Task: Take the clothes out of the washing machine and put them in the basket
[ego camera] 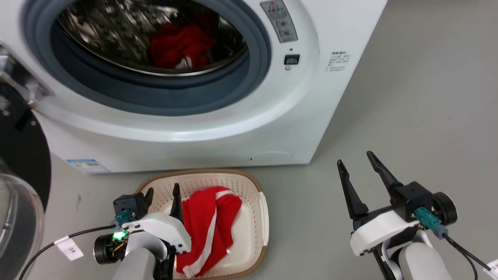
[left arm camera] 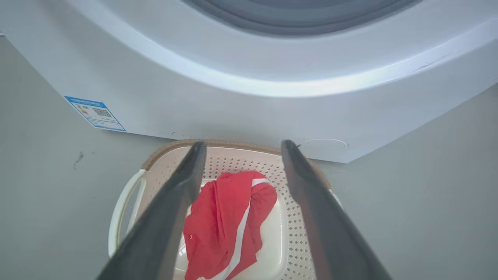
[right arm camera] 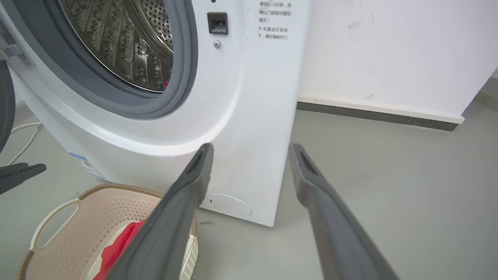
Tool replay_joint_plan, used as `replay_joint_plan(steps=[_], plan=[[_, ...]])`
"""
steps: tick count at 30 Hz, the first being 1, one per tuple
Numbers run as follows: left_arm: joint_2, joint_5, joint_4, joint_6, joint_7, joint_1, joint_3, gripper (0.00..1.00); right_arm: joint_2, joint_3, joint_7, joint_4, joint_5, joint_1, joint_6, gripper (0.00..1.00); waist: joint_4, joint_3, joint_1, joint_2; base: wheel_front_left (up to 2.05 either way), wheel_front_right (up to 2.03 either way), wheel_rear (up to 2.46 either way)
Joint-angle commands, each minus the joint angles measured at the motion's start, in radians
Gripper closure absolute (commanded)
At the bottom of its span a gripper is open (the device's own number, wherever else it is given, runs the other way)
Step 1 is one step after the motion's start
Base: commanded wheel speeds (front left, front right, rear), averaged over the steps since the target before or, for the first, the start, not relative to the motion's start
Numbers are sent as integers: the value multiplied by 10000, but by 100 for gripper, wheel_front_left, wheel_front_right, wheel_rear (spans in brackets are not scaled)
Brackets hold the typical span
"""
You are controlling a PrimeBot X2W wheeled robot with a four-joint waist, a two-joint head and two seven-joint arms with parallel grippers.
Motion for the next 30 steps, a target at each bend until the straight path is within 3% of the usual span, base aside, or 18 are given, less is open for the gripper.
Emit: replay_joint_plan(steps=[1,13,24,30], plan=[[-19,149,-448,21,-22,265,69,0,6,-40,69,-138,-8,212,-7,0,164,-585,1,0,0,0,0],[-60,1010,-2547,73,-21,-23,261,0,6,-257,605,-996,-199,887,-7,0,178,-1234,1,0,0,0,0],[250,1253,-2404,-124,-22,-2159,648,0,6,-33,863,-1771,-237,746,-7,0,-309,-502,1,0,0,0,0],[877,1551,-1298,-181,20,-3950,659,0,8,359,808,-2218,78,428,-7,0,-954,578,1,0,0,0,0]])
